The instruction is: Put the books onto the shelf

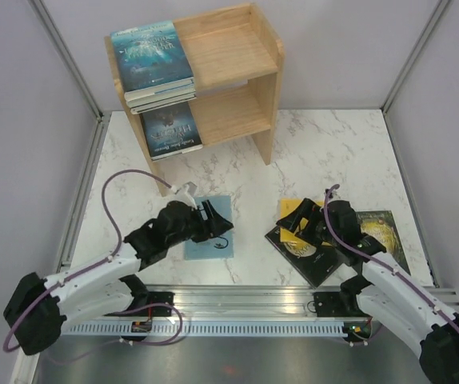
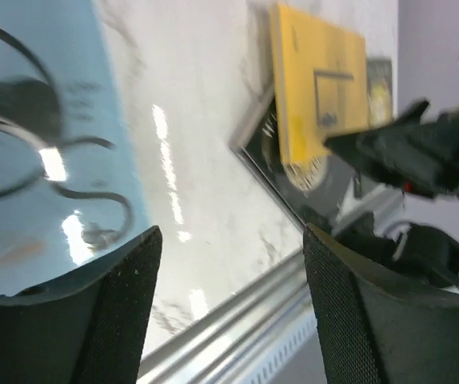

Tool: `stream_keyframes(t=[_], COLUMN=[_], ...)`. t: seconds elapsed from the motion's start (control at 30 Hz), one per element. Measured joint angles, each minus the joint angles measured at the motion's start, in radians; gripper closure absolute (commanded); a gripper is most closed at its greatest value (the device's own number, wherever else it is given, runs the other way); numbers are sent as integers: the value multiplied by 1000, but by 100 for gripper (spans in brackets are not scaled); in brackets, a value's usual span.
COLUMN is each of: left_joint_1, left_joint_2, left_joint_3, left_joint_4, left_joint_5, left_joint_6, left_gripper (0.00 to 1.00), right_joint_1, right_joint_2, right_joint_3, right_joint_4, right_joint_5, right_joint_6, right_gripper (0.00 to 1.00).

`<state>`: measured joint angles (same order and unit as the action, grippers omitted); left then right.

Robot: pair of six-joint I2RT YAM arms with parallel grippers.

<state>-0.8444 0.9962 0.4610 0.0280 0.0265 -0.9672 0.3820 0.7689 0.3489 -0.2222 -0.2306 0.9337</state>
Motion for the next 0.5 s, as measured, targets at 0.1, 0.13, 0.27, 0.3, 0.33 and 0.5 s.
stream_keyframes(t=[0.1, 0.13, 0.27, 0.3, 0.33, 0.5], left_joint_1=[187, 237, 407, 419, 430, 536], left_joint_2=[-118, -132, -116, -91, -61, 90], left_joint_3=[24, 27, 35, 42, 48, 56], left_joint_4=[-176, -212, -358, -380, -397, -414], left_joint_5=[-11, -18, -15, -15, -14, 7], left_joint_6=[69, 88, 163, 174, 182, 214], left_gripper=[19, 18, 17, 17, 17, 17], right_joint_1=[111, 135, 216, 228, 235, 243], right_joint_2=[69, 100, 332, 388, 444, 657], right_joint_3=[9, 17, 87, 110, 136, 263], right_joint_4=[66, 90, 193, 219, 245, 351], right_joint_5=[15, 23, 38, 41, 40, 23], right_joint_6=[19, 24, 49, 52, 58, 77], right_gripper=[2, 2, 2, 2, 2, 2])
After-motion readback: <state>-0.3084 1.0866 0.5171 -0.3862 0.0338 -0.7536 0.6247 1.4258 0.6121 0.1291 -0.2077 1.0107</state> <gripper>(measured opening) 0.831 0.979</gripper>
